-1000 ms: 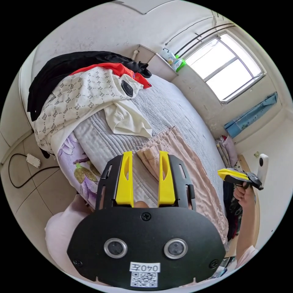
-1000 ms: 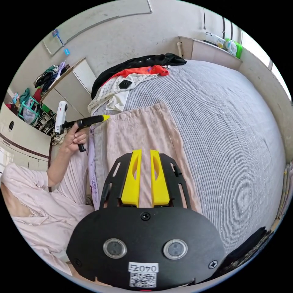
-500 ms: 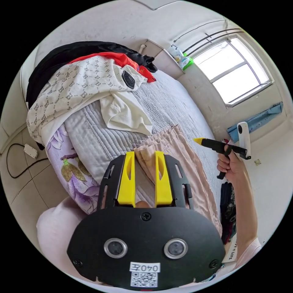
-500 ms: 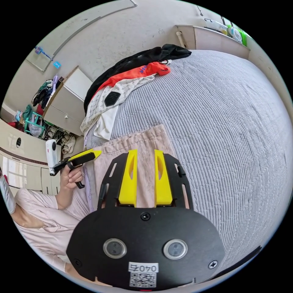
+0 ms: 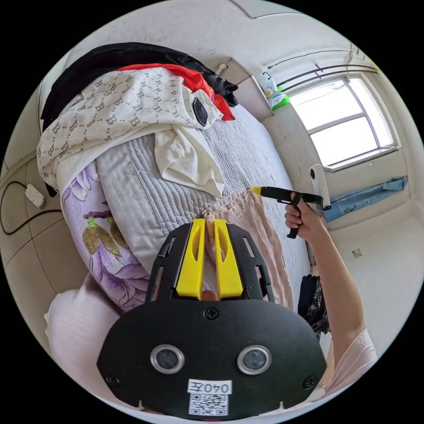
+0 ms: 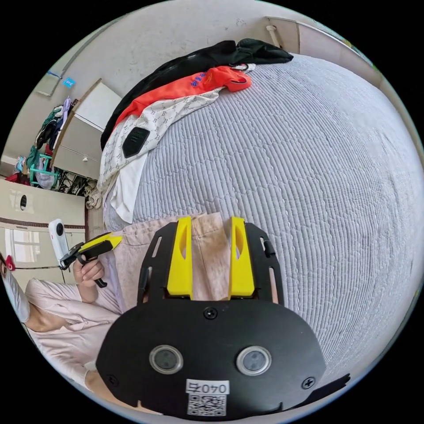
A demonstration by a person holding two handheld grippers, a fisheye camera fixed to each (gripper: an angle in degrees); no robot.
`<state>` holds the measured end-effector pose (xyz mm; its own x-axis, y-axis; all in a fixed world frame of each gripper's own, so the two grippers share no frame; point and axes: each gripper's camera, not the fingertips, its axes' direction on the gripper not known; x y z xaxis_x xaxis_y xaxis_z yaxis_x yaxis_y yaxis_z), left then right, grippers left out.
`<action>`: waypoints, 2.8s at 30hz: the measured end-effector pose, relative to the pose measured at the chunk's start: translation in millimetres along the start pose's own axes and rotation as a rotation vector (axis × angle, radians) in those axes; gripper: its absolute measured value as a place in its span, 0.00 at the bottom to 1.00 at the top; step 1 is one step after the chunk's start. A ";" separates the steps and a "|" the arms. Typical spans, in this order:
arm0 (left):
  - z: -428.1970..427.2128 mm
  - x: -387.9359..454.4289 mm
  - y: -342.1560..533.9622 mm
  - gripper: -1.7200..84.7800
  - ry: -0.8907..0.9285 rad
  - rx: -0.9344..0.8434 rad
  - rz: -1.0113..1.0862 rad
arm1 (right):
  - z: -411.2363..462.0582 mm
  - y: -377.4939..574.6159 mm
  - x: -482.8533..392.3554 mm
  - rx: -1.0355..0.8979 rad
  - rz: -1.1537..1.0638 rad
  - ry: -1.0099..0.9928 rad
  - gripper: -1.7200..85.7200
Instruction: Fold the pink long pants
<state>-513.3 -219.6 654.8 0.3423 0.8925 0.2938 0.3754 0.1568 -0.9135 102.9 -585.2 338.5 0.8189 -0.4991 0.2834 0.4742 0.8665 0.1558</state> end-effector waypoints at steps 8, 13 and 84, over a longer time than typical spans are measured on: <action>-7.2 -7.1 10.4 0.01 0.043 0.010 0.016 | -5.6 16.5 6.5 -0.062 -0.043 -0.046 0.17; -7.3 -11.5 28.2 0.01 0.044 0.022 0.029 | -7.5 25.7 8.6 -0.111 -0.017 0.000 0.13; 202.1 206.5 844.8 0.01 0.022 -0.339 1.720 | -233.9 680.4 -37.9 0.274 0.648 0.370 0.01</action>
<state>-299.6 182.6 -113.1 0.5176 -0.0720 -0.8526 -0.2481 -0.9663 -0.0690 470.1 21.7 212.4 0.9816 0.1770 0.0718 -0.1906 0.9321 0.3079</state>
